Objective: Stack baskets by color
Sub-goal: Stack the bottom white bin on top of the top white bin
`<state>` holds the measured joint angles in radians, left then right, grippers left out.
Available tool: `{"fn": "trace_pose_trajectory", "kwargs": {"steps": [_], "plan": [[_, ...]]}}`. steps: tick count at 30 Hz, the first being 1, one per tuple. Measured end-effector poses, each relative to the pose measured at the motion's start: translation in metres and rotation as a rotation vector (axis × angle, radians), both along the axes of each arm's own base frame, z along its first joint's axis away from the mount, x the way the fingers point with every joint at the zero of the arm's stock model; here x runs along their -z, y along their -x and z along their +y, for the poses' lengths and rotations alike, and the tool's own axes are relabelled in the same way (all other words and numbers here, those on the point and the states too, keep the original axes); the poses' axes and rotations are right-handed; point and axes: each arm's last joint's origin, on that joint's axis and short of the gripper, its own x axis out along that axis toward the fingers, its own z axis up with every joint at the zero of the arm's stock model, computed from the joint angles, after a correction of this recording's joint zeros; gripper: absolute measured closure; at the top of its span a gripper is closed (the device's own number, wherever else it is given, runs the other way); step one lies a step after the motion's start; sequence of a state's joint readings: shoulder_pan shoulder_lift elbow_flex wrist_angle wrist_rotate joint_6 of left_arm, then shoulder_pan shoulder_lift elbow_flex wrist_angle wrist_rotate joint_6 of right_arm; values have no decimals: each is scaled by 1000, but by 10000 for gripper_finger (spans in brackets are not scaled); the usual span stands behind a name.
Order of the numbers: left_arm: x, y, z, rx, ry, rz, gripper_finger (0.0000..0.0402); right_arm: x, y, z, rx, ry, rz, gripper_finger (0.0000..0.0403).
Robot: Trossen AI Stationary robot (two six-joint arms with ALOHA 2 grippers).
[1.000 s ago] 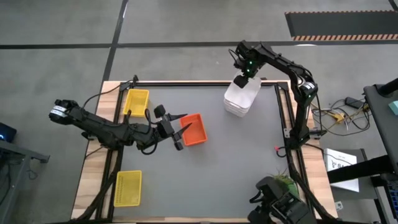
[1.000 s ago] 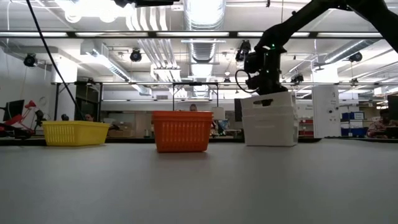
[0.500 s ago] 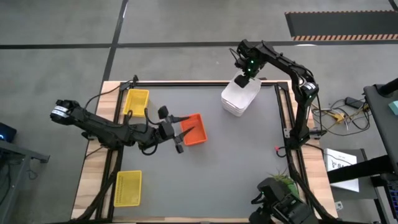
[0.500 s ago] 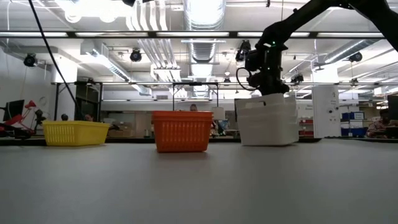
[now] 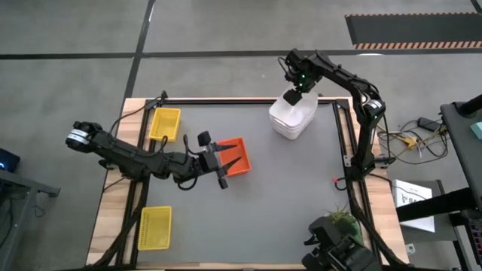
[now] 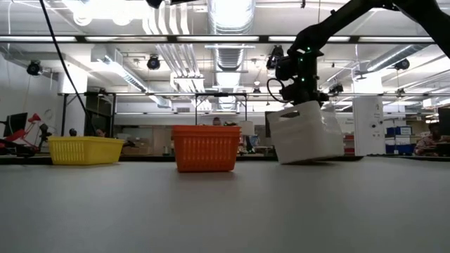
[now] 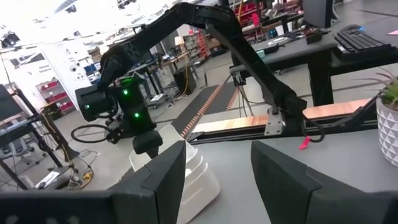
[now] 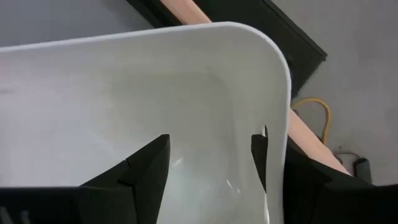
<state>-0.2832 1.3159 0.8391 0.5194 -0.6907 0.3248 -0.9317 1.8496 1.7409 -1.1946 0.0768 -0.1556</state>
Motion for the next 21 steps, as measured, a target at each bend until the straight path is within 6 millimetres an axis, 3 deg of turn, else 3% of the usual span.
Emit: {"fn": "trace_pose_trajectory", "kwargs": {"steps": [5,8,11,14,18,21], "plan": [[-1,1,0,-1,2,-4,235,0,-1,0,85,42,-5,179],[-1,1,0,-1,3,-4,235,-1,3,2,227,103,30,179],[-1,1,0,-1,3,-4,235,-2,-2,8,230,142,-42,179],[-1,1,0,-2,3,-4,235,-1,-4,20,305,194,-56,179],[-1,0,0,-3,3,-4,235,0,-2,38,289,134,-91,179],[-1,0,1,-5,4,-6,235,-3,3,51,416,229,-103,181]]}}
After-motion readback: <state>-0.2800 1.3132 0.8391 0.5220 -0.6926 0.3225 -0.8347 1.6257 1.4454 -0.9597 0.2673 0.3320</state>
